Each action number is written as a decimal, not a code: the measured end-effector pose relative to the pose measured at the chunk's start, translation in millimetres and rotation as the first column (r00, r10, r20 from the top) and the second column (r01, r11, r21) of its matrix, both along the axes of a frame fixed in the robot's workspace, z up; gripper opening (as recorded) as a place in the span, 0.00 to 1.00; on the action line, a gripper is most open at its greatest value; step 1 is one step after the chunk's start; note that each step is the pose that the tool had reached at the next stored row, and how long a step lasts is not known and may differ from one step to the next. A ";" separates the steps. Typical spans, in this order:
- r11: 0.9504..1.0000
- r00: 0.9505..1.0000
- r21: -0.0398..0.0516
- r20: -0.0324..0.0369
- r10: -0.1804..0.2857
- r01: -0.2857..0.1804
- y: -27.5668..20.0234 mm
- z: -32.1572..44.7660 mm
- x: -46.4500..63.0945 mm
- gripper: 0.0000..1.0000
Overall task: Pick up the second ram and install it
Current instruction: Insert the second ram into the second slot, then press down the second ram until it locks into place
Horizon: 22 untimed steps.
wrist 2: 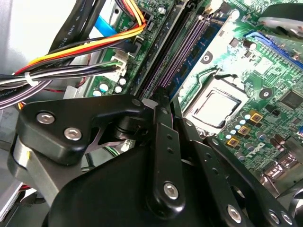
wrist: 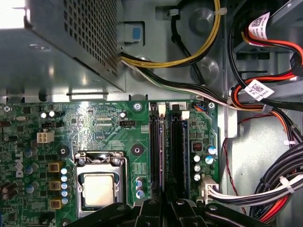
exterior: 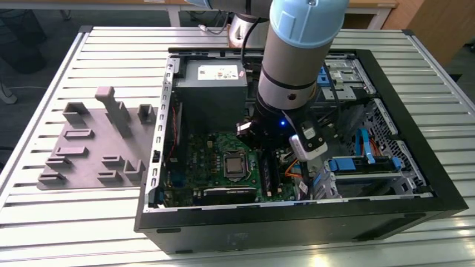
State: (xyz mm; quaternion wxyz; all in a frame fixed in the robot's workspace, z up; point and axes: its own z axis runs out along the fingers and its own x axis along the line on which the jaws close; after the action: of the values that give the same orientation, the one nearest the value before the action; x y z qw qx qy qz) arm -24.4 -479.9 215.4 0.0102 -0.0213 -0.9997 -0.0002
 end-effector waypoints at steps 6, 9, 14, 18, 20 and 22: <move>1.000 1.000 0.000 0.000 0.000 0.000 1.1 -0.5 0.1 0.14; 1.000 1.000 0.000 0.000 0.000 0.000 1.6 -1.2 0.1 0.14; 1.000 1.000 0.000 0.000 0.000 0.000 2.2 -2.7 0.0 0.14; 1.000 1.000 -0.001 0.000 0.000 0.000 2.7 -3.9 0.0 0.14; 1.000 1.000 -0.001 0.000 0.000 0.000 3.1 -4.3 0.0 0.14; 1.000 1.000 0.000 0.000 0.000 0.000 3.4 -4.6 0.0 0.14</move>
State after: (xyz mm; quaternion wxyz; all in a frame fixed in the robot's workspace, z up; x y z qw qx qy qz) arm -24.4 -476.5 210.8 0.0103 -0.0213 -0.9997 0.0001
